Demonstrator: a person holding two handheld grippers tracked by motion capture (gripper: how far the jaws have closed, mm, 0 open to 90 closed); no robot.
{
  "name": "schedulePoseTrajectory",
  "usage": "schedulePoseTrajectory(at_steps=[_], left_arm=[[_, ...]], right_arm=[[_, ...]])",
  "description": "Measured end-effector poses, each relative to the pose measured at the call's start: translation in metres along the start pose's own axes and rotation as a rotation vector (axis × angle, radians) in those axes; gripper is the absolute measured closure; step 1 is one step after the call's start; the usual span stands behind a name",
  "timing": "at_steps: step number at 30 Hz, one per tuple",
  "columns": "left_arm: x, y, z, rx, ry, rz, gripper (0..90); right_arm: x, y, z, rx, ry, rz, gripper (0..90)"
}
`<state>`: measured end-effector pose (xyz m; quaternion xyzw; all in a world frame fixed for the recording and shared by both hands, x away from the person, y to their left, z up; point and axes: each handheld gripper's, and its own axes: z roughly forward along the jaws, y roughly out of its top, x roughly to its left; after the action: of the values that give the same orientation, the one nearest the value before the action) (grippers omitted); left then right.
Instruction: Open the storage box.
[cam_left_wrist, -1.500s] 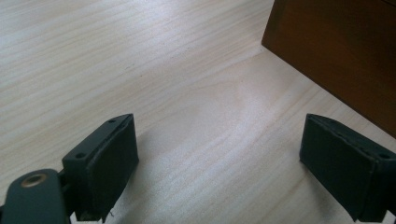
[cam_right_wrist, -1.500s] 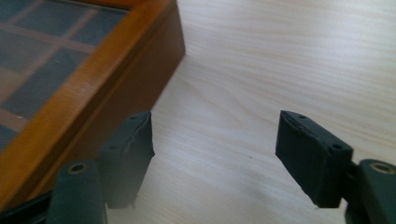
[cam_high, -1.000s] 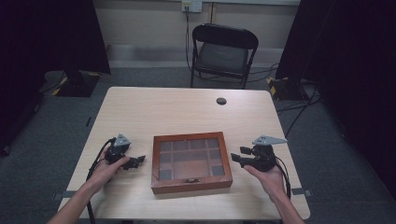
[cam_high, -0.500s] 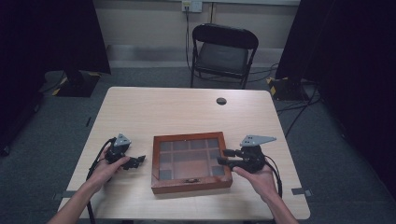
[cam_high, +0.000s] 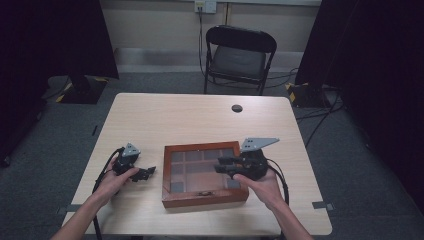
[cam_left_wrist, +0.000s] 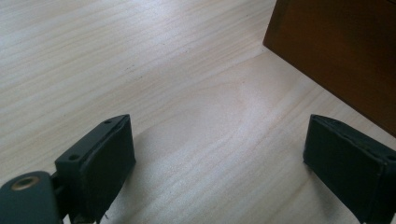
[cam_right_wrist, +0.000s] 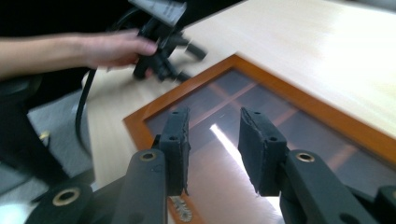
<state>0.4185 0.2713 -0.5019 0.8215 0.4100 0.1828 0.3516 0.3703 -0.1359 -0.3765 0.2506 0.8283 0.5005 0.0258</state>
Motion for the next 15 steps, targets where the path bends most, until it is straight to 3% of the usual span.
schedulePoseTrajectory(at_steps=[5,15], left_arm=[[0.0,0.0,0.0,0.0,0.001,-0.001,8.1],[0.0,0.0,0.0,0.0,0.001,0.0,8.1]], right_arm=[[0.008,-0.011,0.024,0.078,0.083,-0.031,69.1],[0.013,-0.035,0.047,0.184,0.123,-0.06,73.9]])
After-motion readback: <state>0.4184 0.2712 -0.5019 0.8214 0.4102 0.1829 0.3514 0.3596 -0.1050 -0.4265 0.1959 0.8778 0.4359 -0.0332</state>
